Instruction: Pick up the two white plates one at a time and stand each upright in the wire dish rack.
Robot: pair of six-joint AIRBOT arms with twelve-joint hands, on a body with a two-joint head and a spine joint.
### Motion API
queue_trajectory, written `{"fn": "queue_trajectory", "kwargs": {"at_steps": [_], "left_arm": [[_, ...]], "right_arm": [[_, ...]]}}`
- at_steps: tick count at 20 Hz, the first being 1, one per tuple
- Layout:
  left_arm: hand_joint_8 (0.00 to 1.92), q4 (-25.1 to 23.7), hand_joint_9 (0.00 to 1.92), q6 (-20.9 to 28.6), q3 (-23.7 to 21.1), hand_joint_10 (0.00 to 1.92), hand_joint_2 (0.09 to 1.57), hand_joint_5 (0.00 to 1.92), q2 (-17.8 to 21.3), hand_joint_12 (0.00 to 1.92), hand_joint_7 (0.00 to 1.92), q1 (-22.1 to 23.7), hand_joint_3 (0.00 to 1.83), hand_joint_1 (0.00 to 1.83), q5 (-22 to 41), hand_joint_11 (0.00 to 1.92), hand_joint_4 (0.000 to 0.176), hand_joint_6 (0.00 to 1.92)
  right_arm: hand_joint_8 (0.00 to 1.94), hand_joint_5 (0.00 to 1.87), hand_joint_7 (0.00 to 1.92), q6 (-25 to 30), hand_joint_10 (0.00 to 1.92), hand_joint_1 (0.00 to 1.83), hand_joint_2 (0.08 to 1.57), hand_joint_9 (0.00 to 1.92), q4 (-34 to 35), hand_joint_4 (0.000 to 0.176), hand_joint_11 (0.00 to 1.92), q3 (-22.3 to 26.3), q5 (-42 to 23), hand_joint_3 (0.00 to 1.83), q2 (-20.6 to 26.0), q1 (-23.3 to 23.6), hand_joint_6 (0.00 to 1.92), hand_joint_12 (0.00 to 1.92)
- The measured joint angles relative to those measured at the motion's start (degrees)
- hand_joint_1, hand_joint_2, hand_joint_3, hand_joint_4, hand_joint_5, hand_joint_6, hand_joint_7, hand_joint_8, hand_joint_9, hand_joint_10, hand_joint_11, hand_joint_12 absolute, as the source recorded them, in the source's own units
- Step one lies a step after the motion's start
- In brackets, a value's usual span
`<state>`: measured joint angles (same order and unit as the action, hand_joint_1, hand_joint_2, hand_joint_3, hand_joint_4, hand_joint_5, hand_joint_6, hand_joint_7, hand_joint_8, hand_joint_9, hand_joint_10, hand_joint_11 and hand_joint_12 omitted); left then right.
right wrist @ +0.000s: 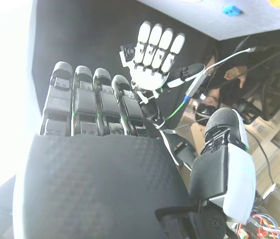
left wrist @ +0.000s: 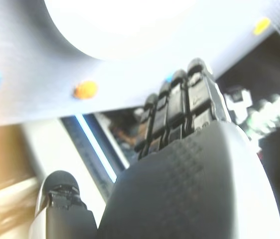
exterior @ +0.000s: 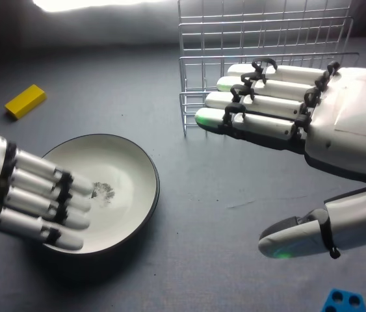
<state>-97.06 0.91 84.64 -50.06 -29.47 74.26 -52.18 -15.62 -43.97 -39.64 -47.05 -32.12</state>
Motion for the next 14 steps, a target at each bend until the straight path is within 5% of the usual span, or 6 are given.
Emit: {"fn": "queue_trajectory", "kwargs": {"at_steps": [14], "left_arm": [[0.0, 0.7, 0.0, -0.1, 6.8, 0.0, 0.96, 0.0, -4.1, 0.0, 0.0, -3.7, 0.0, 0.0, -6.0, 0.0, 0.0, 0.0]], "right_arm": [[0.0, 0.02, 0.0, -2.1, 0.0, 0.0, 1.01, 0.0, 0.0, 0.0, 0.02, 0.0, -3.3, 0.01, 0.0, -1.0, 0.0, 0.01]]}}
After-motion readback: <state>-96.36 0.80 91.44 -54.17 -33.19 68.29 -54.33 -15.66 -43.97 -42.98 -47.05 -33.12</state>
